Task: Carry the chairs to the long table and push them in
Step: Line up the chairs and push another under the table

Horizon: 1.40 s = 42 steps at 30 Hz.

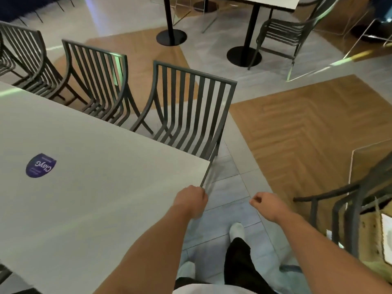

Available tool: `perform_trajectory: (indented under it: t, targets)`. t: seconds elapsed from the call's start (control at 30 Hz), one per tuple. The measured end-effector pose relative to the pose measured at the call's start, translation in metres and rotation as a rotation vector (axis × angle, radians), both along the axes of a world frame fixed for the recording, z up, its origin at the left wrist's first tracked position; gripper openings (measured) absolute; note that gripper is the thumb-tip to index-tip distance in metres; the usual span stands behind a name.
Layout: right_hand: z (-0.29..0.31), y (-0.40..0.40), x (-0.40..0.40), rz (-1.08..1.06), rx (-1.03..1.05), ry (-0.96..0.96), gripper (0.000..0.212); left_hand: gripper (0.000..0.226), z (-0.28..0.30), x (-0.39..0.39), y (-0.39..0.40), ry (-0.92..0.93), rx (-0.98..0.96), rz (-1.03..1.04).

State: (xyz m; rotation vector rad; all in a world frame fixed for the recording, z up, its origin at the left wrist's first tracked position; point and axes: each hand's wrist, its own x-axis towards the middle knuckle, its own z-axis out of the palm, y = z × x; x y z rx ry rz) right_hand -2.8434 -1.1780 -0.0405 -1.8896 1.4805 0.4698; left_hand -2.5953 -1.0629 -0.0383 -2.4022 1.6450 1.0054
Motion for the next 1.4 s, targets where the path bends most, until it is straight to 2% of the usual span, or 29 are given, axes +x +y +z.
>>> perform_trajectory:
  t: [0.4, 0.63, 0.87, 1.03, 1.27, 1.4]
  targets:
    - [0.016, -0.230, 0.007, 0.182, -0.010, -0.047, 0.029, 0.038, 0.016, -0.027, -0.171, -0.005, -0.060, 0.238]
    - [0.018, -0.348, 0.062, 0.265, -0.051, -0.043, 0.025, 0.037, 0.010, 0.018, -0.275, -0.012, -0.048, 0.318]
    - [0.022, -0.486, 0.145, 0.394, -0.125, -0.002, 0.035, 0.037, 0.002, 0.095, -0.400, -0.025, -0.068, 0.393]
    - [0.040, -0.577, 0.201, 0.341, -0.143, -0.093, 0.036, 0.037, 0.012, 0.140, -0.491, -0.026, -0.117, 0.402]
    - [0.034, -0.678, 0.236, 0.391, -0.119, -0.103, 0.039, 0.039, 0.016, 0.158, -0.587, -0.030, -0.157, 0.414]
    - [0.018, -0.744, 0.245, 0.532, -0.114, -0.035, 0.036, 0.038, 0.007, 0.155, -0.629, -0.023, -0.141, 0.554]
